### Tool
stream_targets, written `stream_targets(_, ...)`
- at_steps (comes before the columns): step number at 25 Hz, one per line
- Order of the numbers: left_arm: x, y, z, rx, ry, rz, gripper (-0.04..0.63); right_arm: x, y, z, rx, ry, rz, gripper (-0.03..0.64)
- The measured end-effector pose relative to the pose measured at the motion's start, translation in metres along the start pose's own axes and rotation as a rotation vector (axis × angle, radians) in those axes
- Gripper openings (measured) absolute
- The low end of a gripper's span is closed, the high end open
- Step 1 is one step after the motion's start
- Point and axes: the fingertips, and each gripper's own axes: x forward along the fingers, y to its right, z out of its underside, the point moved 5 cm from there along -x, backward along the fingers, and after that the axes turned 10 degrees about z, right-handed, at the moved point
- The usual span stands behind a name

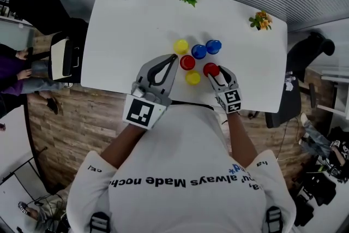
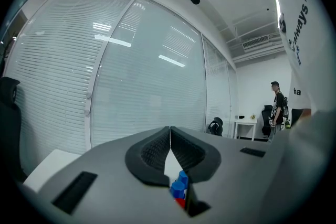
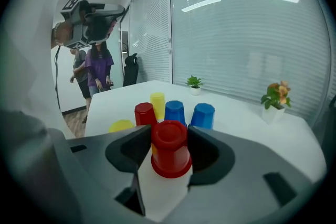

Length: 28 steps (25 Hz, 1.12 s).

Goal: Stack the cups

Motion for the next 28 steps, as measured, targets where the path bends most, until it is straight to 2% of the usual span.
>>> stream_targets(10,-0.002,-0.003,-0.003,-0.008,0.009,-0.002,0.020,-0.017,0.006,-0.062,-0.040,0.068,-0.002,0.227)
stream_targets(19,-0.008,-0.007,-0.007,-0.004,0.017,-0.015,0.020,0.005,-0.001,-0.121,-0.045,0.104,-0.036,0.227)
stream_targets(28,-0.017,-0.018,-0.009,-0.003,0.015,-0.050,0.020,0.054,-0.010,-0.133,-0.060,0.075,-0.072,0.229)
